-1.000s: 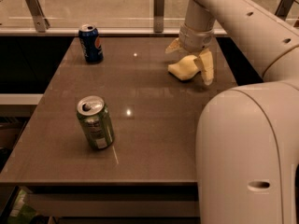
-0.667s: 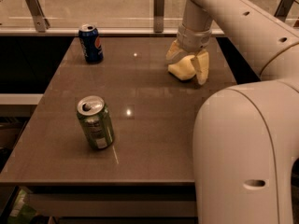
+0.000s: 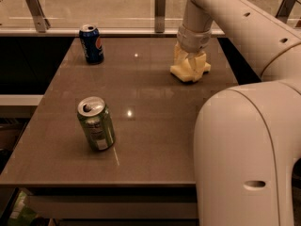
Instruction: Move sponge near green can
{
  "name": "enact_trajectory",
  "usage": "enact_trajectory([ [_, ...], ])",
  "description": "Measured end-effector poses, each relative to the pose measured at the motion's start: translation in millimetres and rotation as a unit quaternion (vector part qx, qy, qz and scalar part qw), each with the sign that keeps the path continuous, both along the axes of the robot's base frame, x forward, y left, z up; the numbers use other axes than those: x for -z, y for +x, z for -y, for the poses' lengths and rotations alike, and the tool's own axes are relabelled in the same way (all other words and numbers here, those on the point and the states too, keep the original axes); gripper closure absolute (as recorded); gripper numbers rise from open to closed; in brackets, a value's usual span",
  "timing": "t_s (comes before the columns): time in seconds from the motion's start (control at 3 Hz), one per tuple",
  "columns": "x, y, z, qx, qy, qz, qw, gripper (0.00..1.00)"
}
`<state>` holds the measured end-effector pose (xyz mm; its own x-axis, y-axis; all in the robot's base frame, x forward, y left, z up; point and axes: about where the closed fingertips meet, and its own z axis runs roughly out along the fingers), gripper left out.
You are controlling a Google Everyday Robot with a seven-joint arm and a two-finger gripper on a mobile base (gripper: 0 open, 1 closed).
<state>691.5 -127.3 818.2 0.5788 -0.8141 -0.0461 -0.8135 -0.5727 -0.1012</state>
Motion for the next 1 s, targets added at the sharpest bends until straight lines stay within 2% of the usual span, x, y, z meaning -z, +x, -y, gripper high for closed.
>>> enact_trajectory([
  [0.33, -1.9, 0.0, 0.0, 0.000, 0.000, 0.000, 1.0000, 0.87],
  [0.67, -3.2, 0.1, 0.1, 0.000, 0.000, 0.000, 1.0000, 1.00],
  [1.0, -3.4, 0.1, 0.0, 0.000, 0.000, 0.000, 1.0000, 1.00],
])
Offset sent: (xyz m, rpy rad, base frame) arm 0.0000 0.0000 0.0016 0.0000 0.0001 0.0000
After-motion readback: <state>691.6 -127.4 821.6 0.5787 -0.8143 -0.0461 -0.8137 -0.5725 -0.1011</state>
